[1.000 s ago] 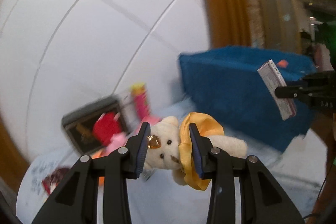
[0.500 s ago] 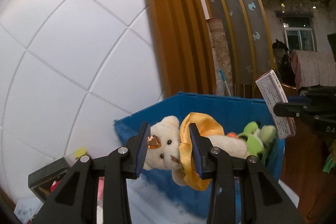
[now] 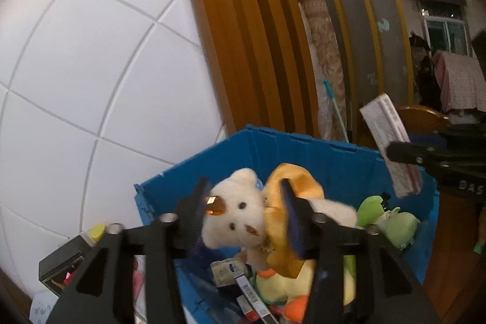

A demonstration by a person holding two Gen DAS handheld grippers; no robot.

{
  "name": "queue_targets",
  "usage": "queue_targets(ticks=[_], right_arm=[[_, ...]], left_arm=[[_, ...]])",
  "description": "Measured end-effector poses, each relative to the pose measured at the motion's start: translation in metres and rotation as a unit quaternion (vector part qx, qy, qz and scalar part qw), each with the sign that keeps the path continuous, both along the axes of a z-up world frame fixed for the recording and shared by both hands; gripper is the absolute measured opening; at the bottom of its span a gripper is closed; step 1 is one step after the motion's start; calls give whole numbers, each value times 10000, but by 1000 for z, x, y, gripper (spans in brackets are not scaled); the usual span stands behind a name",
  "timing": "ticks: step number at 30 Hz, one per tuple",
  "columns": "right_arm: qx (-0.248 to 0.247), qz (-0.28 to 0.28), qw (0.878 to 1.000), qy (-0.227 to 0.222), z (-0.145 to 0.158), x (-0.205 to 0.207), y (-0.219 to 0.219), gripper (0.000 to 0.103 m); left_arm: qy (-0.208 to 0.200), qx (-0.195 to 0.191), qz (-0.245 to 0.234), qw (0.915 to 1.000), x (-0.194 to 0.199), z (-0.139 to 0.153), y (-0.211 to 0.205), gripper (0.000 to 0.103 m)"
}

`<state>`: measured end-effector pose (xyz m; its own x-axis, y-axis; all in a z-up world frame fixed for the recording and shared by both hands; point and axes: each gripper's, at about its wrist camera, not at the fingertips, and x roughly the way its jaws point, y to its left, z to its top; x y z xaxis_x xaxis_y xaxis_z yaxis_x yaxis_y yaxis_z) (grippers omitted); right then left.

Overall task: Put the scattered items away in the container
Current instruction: 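Lower both items into the blue crate and open both tools, then withdraw both tools from the crate back toward the bed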

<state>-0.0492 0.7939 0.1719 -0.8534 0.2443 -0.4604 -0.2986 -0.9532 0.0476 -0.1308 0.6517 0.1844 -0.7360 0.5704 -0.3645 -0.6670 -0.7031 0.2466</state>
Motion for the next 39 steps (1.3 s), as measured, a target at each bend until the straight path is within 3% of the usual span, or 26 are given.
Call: queue_targets(ticks=[1,2,3,4,9,17,24,29,39], right_arm=[[0,-7,10000,-21,1,-5,3,27],[-23,-6,10000,-14,2,-8,5,33],[-9,-21,10000,63,5,-6,5,47],[27,-44,9998,169,9,-3,3,53],[154,-8,9984,538,21,23,-13,54],[40,163,9951,977,21,78,-41,66],[108,448,9939,1001,10,111,-70,68],[169,685,9923,1017,-1,126,-93,79],[359,916,9904,972,-19,150,-147,82]], left_arm=[[151,-17,164,9997,1,2,3,91],[267,18,279,9993,3,4,4,102],[332,79,332,9989,5,6,2,103],[375,143,362,9985,7,9,-1,103],[483,275,502,9972,19,21,-14,103],[502,510,600,9956,45,25,-40,103],[552,554,835,9934,69,12,-72,103],[406,648,1071,9913,74,0,-97,103],[293,686,1486,9861,81,-21,-161,103]])
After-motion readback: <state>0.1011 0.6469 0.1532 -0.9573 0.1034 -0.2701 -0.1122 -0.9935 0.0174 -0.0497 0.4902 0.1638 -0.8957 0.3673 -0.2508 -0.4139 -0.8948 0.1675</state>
